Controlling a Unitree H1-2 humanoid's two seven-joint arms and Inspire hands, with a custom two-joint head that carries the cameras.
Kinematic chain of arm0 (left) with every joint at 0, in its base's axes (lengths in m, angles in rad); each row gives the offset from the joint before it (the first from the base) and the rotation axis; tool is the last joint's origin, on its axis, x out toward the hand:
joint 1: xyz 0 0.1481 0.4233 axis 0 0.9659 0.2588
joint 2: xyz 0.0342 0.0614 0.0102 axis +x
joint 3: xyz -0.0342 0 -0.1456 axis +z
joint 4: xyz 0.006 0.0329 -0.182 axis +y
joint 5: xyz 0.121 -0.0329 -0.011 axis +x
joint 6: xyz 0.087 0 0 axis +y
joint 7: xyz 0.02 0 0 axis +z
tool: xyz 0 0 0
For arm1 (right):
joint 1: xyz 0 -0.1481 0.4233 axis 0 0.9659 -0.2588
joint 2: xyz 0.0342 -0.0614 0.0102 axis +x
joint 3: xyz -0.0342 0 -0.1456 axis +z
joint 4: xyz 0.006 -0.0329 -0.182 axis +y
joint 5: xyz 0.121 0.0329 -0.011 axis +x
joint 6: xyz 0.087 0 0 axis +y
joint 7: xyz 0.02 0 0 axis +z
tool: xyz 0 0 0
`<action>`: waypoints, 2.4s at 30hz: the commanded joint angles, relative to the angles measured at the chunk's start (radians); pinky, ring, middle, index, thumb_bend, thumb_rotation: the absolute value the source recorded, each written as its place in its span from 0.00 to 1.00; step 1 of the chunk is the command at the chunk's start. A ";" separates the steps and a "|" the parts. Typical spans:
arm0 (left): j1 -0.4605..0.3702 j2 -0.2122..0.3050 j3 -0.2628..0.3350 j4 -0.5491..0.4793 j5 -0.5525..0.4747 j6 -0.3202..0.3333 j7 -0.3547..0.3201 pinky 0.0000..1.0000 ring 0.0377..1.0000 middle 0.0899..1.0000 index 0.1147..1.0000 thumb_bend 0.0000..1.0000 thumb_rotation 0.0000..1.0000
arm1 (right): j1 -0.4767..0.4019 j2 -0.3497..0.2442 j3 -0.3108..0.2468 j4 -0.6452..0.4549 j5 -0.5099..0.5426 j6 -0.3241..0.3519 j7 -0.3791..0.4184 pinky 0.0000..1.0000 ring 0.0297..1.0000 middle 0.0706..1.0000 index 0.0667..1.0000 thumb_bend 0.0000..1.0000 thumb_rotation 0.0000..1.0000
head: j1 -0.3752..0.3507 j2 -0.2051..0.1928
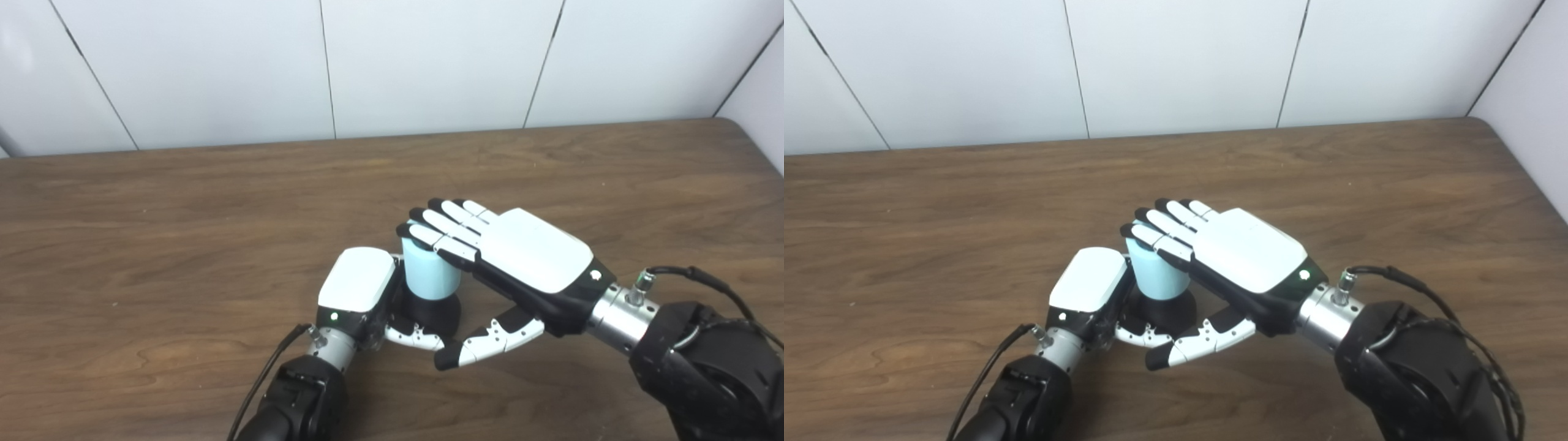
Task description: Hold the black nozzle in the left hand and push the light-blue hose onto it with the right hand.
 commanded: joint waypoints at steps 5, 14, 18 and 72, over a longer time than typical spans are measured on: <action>0.061 0.005 -0.058 0.049 -0.019 0.004 -0.166 0.45 0.44 0.46 0.42 0.50 0.00 | 0.065 -0.063 0.025 0.077 -0.017 -0.016 0.031 1.00 1.00 0.96 0.92 0.69 1.00 | 0.003 0.000; 0.059 0.007 -0.058 0.044 -0.005 0.002 -0.170 0.43 0.40 0.43 0.41 0.51 0.00 | 0.088 -0.082 0.028 0.086 -0.009 -0.012 0.000 1.00 1.00 0.95 0.93 0.69 1.00 | -0.001 0.005; 0.060 0.006 -0.061 0.039 0.002 0.010 -0.185 0.45 0.43 0.47 0.41 0.50 0.00 | 0.092 -0.087 0.030 0.080 -0.005 -0.008 -0.001 1.00 1.00 0.95 0.93 0.69 1.00 | -0.002 0.007; 0.068 0.008 -0.055 0.028 0.002 0.008 -0.193 0.47 0.46 0.48 0.40 0.50 0.00 | 0.163 -0.082 0.089 0.143 -0.036 -0.003 -0.061 1.00 1.00 0.96 0.93 0.67 1.00 | -0.005 0.020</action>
